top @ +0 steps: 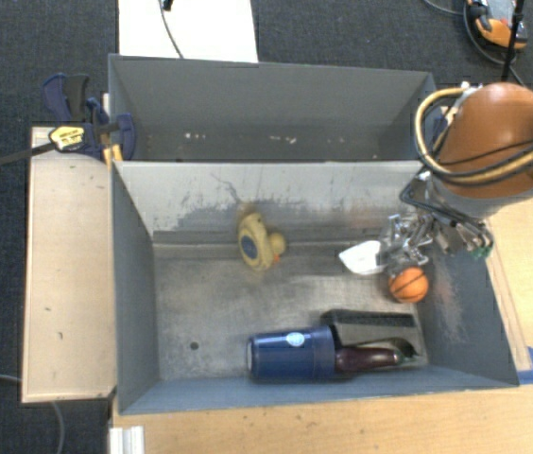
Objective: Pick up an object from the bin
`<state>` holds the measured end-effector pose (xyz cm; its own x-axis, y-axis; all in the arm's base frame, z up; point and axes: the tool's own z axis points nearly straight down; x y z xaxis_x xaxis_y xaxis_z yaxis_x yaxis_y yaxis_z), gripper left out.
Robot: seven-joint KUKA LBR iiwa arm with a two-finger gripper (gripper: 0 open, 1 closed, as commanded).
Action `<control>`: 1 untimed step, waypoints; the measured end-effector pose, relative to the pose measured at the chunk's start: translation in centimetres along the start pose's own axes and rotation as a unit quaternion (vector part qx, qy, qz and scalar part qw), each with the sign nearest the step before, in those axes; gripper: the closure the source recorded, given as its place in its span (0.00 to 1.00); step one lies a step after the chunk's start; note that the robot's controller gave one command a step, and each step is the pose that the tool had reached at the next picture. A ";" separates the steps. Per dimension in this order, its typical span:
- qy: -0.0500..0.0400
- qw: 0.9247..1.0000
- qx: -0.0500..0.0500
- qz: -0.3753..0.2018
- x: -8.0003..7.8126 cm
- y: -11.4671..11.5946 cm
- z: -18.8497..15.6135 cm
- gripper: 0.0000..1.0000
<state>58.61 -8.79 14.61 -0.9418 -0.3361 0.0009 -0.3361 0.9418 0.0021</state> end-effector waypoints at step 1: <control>0.000 1.000 0.000 0.000 0.4 0.8 -6.8 1.00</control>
Offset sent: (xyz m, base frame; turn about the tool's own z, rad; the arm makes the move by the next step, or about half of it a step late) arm -0.0275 -0.0312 -0.0727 -0.8240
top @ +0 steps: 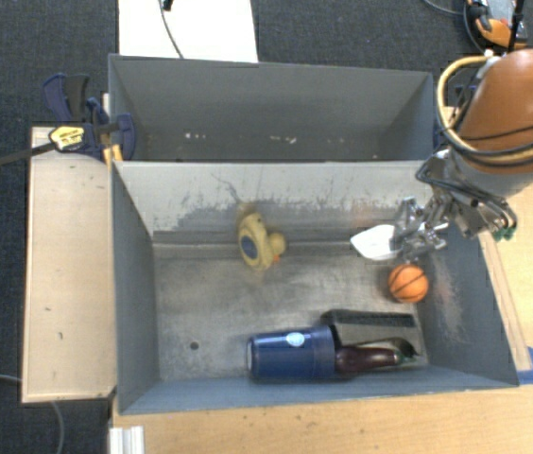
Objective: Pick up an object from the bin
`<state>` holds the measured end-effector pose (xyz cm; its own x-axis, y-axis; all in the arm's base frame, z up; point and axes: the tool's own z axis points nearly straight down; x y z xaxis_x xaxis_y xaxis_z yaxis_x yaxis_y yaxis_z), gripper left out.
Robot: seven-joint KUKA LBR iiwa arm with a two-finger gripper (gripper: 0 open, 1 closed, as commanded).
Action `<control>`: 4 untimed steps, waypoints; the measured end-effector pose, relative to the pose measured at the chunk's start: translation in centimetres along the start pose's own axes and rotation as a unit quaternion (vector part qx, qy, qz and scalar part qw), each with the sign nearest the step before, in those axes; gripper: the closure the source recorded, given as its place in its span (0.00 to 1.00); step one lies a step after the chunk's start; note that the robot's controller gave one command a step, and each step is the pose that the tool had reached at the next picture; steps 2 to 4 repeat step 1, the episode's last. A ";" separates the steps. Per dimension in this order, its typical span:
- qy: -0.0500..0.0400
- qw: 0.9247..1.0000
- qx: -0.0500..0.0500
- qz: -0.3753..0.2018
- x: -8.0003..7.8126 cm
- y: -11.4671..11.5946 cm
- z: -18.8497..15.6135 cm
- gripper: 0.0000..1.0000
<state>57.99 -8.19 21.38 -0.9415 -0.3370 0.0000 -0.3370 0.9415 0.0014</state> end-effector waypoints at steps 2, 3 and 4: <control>-0.006 0.996 0.005 -0.085 0.6 -0.8 1.0 1.00; -0.006 0.996 0.005 -0.085 0.6 -0.8 1.0 1.00; -0.006 0.996 0.005 -0.085 0.6 -0.8 1.0 1.00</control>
Offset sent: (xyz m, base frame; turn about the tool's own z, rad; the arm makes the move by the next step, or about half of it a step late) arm -0.0401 0.0364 -0.0193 -0.5557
